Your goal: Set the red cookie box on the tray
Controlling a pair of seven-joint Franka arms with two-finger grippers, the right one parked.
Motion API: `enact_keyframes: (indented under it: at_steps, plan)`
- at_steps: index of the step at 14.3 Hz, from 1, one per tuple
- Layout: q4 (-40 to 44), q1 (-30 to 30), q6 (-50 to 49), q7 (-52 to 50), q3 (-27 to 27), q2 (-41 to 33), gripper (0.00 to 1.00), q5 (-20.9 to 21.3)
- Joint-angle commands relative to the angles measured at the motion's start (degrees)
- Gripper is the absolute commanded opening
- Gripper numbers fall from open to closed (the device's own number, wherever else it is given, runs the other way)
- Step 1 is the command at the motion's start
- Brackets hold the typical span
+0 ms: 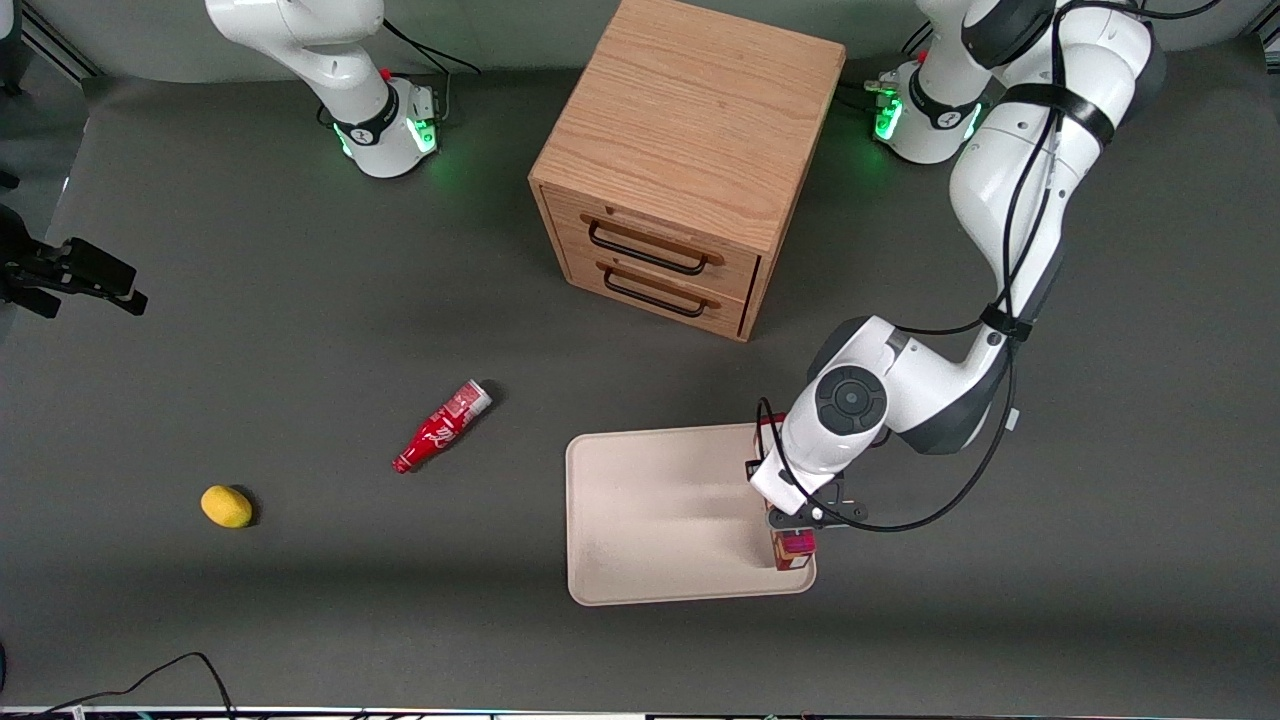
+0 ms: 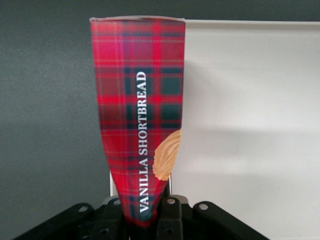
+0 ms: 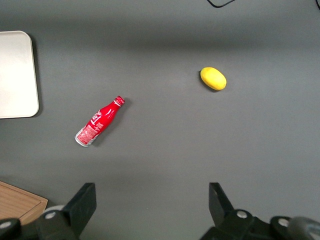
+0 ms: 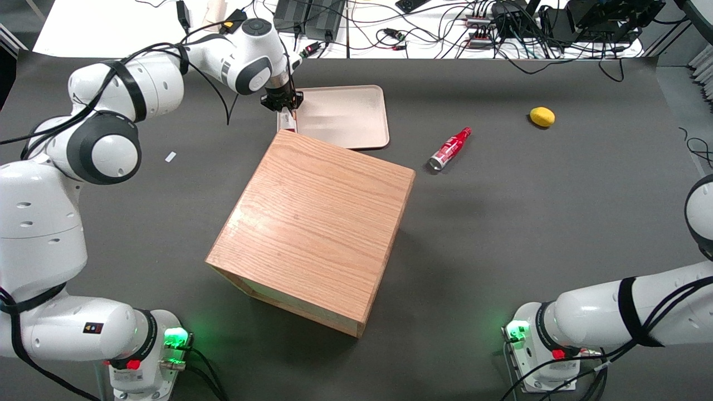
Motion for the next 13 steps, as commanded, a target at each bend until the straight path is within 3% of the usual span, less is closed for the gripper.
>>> enact_keyframes:
  at_steps: [1, 2, 3, 7, 10, 13]
  plan:
    - [-0.8, -0.1, 0.8, -1.7, 0.2, -0.7, 0.68, 1.6]
    - [-0.8, -0.1, 0.8, -1.7, 0.2, -0.8, 0.97, 1.6]
    - [-0.8, 0.0, 0.7, -1.7, 0.2, -0.8, 1.0, 1.6]
    - [-0.6, 0.4, -2.1, -3.0, 0.0, -2.8, 1.0, 0.8]
    - [-0.1, 1.1, -10.6, -3.4, -0.6, -7.2, 1.0, 0.5]
    - [-0.1, 1.4, -17.1, -1.8, 0.0, -14.8, 1.0, -6.7]
